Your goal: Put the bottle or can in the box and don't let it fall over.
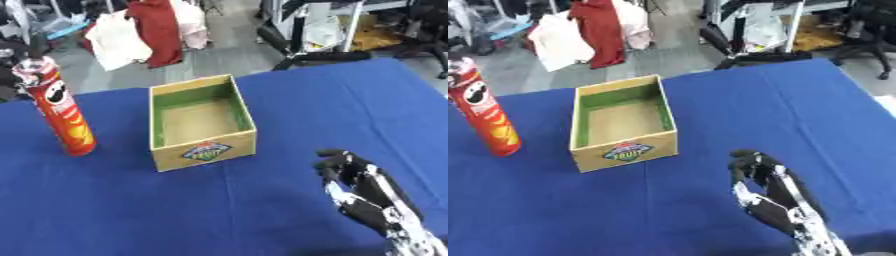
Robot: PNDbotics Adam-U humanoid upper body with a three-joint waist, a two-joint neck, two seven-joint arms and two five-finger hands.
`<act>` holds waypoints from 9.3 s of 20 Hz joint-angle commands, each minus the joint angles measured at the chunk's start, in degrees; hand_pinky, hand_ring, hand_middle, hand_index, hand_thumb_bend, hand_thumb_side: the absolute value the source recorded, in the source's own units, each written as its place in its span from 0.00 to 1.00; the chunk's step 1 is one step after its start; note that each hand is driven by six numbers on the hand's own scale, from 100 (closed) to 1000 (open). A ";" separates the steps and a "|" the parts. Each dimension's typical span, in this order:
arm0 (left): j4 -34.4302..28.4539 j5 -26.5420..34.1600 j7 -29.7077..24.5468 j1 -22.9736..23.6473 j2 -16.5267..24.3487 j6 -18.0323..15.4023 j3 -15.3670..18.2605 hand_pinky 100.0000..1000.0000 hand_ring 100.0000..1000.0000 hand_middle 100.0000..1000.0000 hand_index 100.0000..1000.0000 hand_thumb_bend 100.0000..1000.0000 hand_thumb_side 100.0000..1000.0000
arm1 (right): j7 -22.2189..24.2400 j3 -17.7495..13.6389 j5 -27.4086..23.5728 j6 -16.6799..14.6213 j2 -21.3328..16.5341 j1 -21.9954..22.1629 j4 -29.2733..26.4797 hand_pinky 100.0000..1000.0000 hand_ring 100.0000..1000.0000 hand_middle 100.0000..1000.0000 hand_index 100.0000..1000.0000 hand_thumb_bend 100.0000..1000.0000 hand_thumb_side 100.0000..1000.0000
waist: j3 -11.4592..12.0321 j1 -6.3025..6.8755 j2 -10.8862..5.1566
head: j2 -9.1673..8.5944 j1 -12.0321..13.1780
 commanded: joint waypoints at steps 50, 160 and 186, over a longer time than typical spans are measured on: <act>-2.31 5.56 -3.21 -1.64 1.80 -0.18 -0.12 0.56 0.63 0.74 0.92 0.00 0.31 | 0.09 -0.51 0.14 -0.03 -0.03 -0.85 -0.23 0.73 0.71 0.74 0.60 0.00 0.05 | 0.02 -0.16 -0.37 | -0.41 -0.11; -2.89 9.81 -2.51 -3.82 -0.21 -0.74 -0.51 0.16 0.37 0.51 0.91 0.00 0.16 | 0.55 -0.41 0.17 0.13 0.23 -1.04 -0.02 0.73 0.71 0.74 0.60 0.00 0.06 | -0.58 -0.13 -0.52 | -0.33 -0.23; -12.21 22.05 -0.28 -13.91 -9.93 -3.34 -3.62 0.11 0.33 0.47 0.90 0.00 0.18 | 1.10 0.20 0.58 0.18 1.03 -1.53 0.20 0.73 0.71 0.74 0.60 0.00 0.06 | -2.08 -0.22 -1.25 | -0.57 0.67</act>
